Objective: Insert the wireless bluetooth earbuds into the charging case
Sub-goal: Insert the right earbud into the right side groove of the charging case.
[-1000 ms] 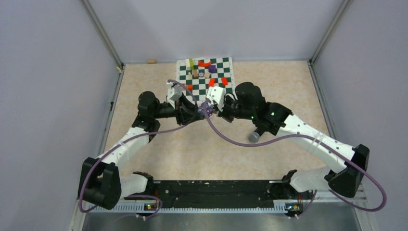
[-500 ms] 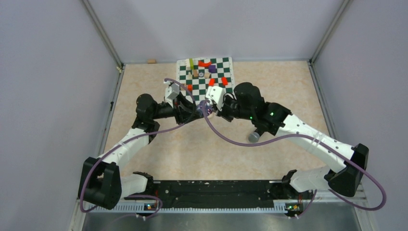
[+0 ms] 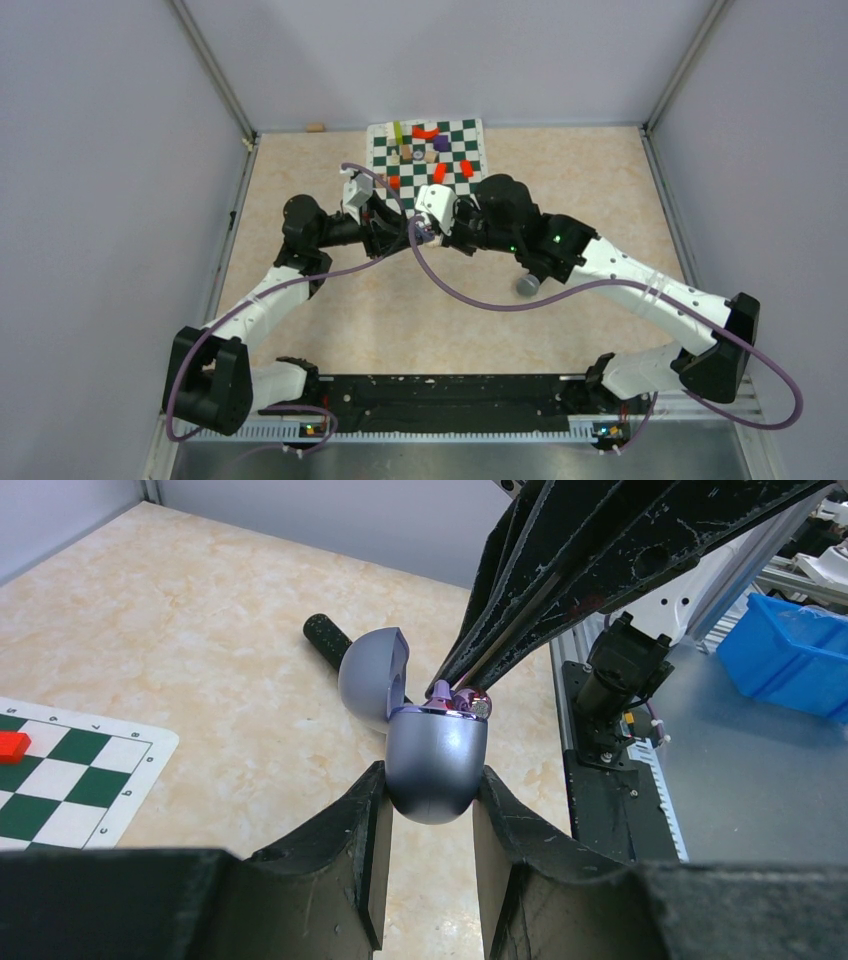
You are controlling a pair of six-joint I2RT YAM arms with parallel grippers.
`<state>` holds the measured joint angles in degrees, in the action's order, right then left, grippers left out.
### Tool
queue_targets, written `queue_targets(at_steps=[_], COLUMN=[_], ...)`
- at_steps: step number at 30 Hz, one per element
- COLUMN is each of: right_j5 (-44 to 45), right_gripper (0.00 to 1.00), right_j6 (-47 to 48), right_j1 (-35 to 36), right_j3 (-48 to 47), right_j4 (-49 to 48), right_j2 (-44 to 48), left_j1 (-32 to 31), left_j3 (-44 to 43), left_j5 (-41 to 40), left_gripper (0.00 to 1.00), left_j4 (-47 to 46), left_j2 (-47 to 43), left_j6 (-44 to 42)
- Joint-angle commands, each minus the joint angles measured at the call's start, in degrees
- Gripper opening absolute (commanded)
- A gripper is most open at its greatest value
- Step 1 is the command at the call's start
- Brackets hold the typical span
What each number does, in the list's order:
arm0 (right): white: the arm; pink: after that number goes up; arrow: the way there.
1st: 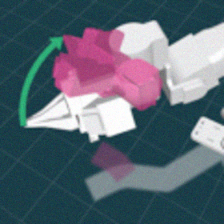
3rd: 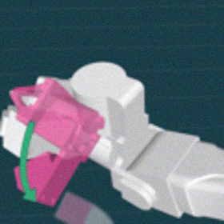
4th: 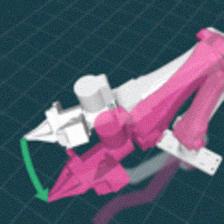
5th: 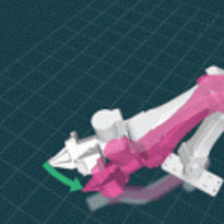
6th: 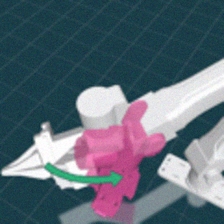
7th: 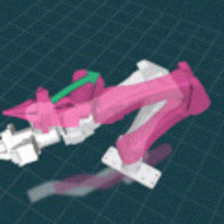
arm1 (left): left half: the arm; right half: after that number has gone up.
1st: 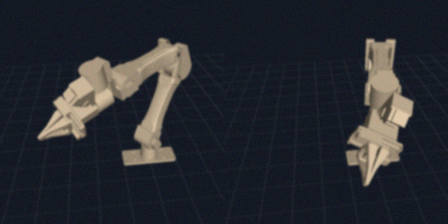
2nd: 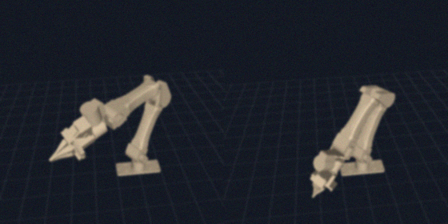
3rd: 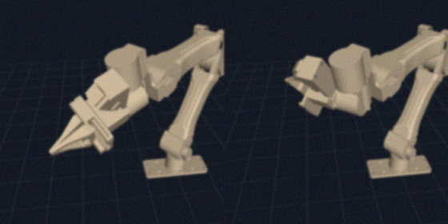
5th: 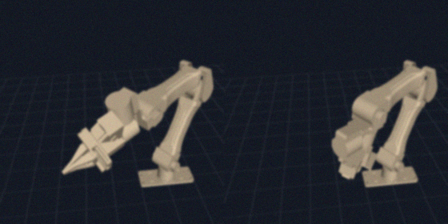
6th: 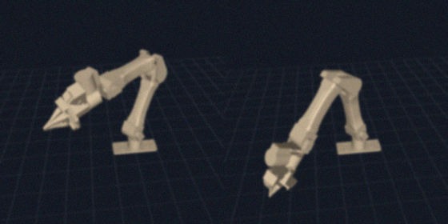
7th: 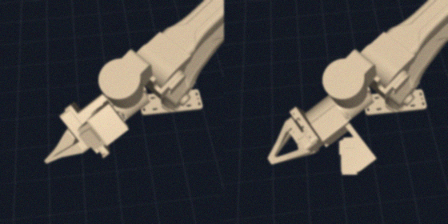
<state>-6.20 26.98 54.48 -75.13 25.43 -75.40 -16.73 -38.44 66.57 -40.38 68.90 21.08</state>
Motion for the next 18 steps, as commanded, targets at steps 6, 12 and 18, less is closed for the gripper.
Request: queue_targets(at_steps=[6,12,18], right_j5=[4.47,5.93,7.67], right_gripper=[0.0,0.0,0.0], right_j6=[0.81,1.32,1.68], right_j1=[0.75,0.75,0.58], right_j3=[-1.12,-0.63,-0.18], right_j4=[-1.04,-1.02,-1.0], right_j2=[1.45,1.91,2.14], left_j1=[0.08,0.29,0.52], left_j3=[-0.2,-0.13,0.21], left_j5=[0.45,0.74,1.0], left_gripper=[0.0,0.0,0.0], left_j4=[-3.2,-3.7,-5.56], left_j2=[-0.78,-1.07,-1.14], left_j6=[-0.34,0.03,1.2])
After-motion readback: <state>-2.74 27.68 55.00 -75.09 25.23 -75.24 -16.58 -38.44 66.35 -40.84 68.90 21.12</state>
